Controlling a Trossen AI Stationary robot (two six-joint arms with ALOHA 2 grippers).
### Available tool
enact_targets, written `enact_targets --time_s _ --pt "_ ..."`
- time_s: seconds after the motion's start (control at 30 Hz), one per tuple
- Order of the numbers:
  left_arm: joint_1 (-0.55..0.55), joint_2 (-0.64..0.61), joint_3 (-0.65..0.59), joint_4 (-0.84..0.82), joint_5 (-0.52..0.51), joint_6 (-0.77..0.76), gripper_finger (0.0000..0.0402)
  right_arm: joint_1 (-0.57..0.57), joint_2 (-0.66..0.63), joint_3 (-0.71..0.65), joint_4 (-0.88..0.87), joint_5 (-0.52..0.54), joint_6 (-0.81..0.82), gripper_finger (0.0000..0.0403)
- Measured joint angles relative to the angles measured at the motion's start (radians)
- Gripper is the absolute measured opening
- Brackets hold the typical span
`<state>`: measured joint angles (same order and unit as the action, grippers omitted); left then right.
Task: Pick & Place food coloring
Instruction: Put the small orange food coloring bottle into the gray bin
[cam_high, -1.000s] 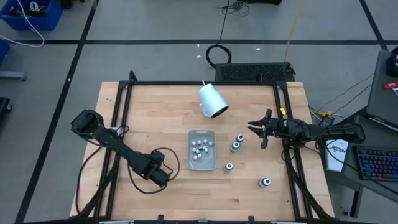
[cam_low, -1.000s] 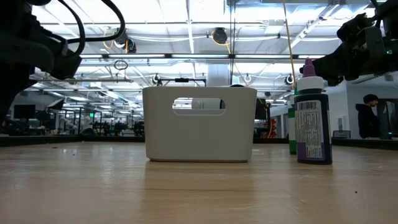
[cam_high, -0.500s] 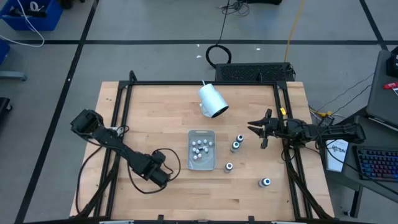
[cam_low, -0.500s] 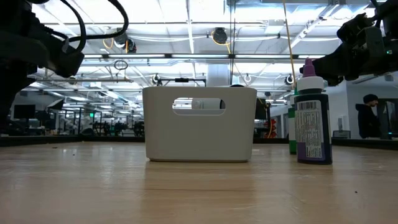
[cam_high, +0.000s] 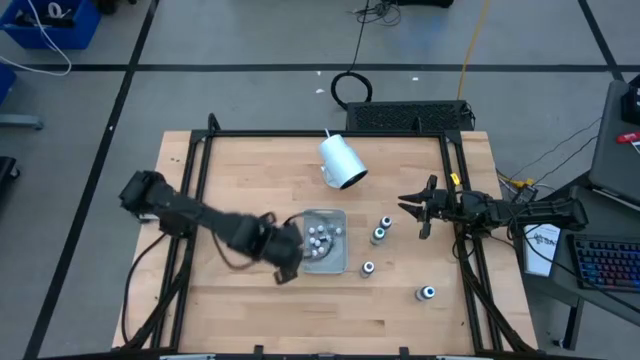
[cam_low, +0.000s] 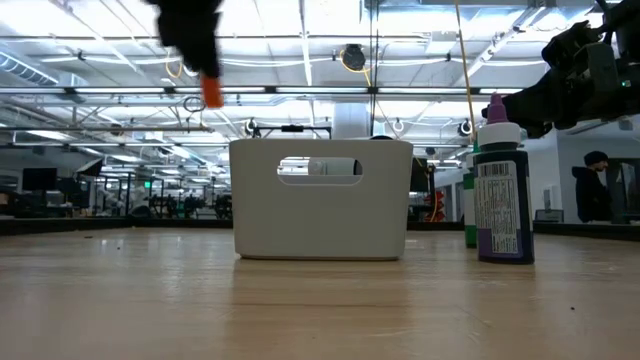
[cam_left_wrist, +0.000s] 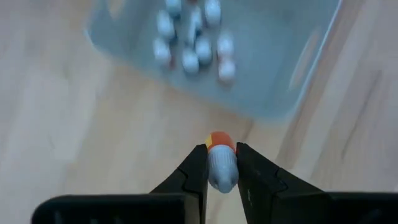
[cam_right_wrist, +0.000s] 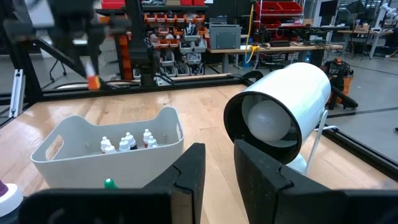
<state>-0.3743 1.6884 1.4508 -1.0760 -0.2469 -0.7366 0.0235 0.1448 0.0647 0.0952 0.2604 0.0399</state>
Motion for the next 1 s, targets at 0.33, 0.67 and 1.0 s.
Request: enact_targets --time_s 0.33,0.67,1.0 --pt "0.238 0.128 0.154 -0.009 0.097 0.44 0.0063 0.0 0.0 0.0 0.0 0.0 0.0 0.0077" --pt "0.405 0.262 0.171 0.039 0.162 0.647 0.0063 0.0 0.0 0.0 0.001 0.0 0.0 0.0077" --pt "0.443 0.326 0.169 0.101 0.247 0.69 0.0063 0.0 0.0 0.0 0.001 0.0 0.0 0.0077"
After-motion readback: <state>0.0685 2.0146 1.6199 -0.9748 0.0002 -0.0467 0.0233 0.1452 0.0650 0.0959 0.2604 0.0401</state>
